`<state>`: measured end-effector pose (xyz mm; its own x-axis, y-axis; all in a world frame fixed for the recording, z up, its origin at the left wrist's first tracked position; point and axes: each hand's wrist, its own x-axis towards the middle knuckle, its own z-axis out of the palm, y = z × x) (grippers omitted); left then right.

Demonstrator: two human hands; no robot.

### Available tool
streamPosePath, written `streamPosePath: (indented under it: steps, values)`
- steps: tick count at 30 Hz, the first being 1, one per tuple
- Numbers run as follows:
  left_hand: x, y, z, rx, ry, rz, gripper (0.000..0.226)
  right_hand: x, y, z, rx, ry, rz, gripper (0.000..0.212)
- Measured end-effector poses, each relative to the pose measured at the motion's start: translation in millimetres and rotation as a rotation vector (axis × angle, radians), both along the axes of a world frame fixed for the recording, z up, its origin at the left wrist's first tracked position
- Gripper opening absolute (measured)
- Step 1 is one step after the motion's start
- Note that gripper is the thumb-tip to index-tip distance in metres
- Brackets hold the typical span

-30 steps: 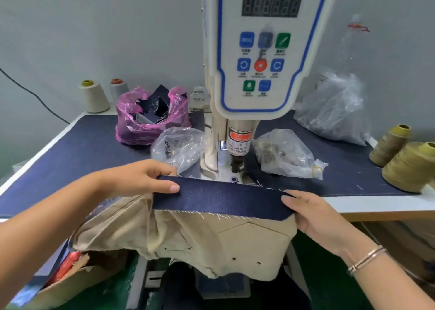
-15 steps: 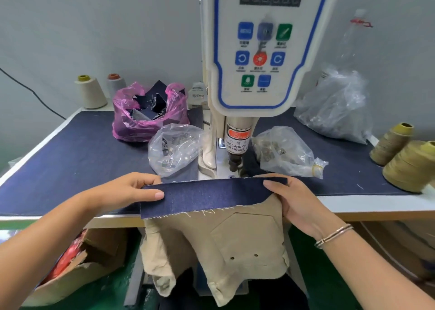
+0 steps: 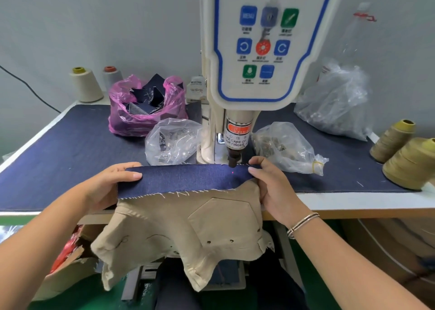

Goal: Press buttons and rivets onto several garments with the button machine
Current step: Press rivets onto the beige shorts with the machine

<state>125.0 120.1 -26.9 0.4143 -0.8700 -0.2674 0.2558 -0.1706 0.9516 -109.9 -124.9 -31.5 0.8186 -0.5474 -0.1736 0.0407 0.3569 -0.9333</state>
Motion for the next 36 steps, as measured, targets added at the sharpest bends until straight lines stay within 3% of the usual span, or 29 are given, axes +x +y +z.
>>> streamPosePath:
  steps: [3,7,8,11,16,20,25,36]
  values:
    - [1,0,-2,-0.034,0.017,0.062,0.010,-1,-3,-6,-0.037,-0.022,0.032,0.019]
    - [-2,0,-8,-0.072,0.011,0.119,0.008,-1,-3,-17,-0.038,-0.053,0.016,0.017]
    - [-3,0,-8,-0.077,-0.001,0.104,0.009,0,-3,-18,-0.024,-0.062,0.009,0.017]
    - [-2,0,-11,-0.059,-0.042,0.065,0.045,0,-6,-20,0.052,-0.136,-0.006,0.028]
    - [0,0,-15,-0.025,-0.025,0.104,0.055,-1,-7,-20,0.088,-0.181,-0.019,0.035]
    - [-1,1,-13,-0.016,-0.014,0.142,0.046,-2,-6,-20,0.069,-0.146,-0.030,0.036]
    - [-5,0,-7,-0.056,0.019,0.165,0.006,-3,-4,-18,0.055,-0.156,-0.016,0.033]
    - [-5,0,-6,-0.011,0.010,0.224,0.012,1,-4,-21,-0.003,-0.095,-0.028,0.020]
